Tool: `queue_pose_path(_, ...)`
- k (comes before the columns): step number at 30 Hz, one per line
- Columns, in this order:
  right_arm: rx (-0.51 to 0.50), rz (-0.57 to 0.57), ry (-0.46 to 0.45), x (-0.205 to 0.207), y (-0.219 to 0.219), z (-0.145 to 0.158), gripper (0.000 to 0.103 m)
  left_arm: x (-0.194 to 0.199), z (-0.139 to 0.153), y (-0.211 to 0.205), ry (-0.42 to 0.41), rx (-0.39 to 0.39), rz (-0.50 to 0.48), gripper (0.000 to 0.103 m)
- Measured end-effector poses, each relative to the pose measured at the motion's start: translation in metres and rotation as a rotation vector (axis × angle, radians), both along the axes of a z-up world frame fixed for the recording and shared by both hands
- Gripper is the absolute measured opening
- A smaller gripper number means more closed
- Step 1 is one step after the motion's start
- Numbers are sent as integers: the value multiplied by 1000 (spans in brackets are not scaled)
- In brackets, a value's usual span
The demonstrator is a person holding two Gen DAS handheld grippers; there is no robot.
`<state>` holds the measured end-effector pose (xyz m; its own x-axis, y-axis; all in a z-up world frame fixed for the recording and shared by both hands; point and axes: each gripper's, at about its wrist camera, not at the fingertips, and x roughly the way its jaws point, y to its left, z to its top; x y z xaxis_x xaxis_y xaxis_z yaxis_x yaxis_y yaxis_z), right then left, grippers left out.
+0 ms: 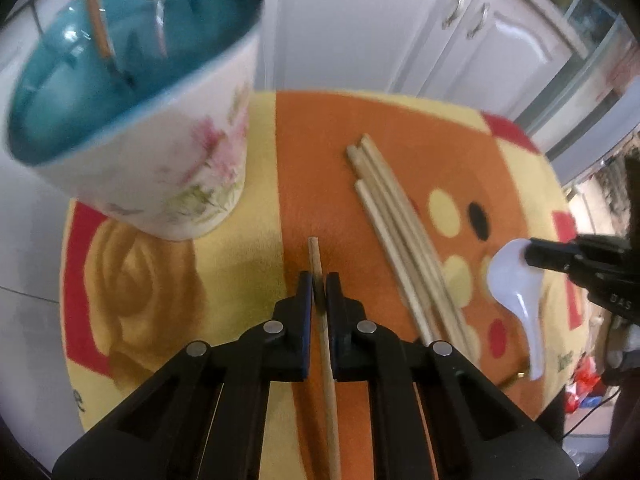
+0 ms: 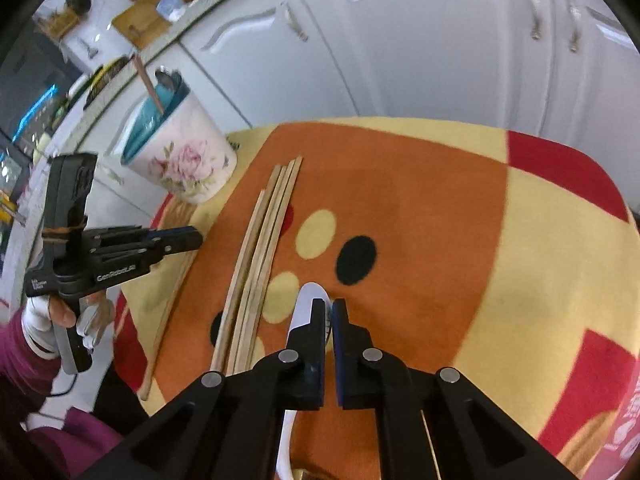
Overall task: Organize utensils
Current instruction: 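Lift the chopstick with the left tool while the right tool carries the white spoon to the cup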
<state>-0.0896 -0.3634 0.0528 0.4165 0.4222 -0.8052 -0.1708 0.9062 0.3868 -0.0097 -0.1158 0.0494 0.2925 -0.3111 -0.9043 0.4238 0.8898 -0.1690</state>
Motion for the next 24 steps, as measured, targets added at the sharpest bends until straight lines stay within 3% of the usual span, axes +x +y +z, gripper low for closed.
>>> queue_pose_path(8, 88, -111, -53, -11, -16, 23, 3, -14, 48, 30, -67, -103, 49, 5)
queue_pose_path(15, 100, -98, -129, -10, 4, 55, 3, -32, 89, 59, -132, -182, 88, 4)
queue_pose_path(24, 109, -83, -178, -5, 28, 74, 3, -58, 134, 94, -210, -256, 127, 4)
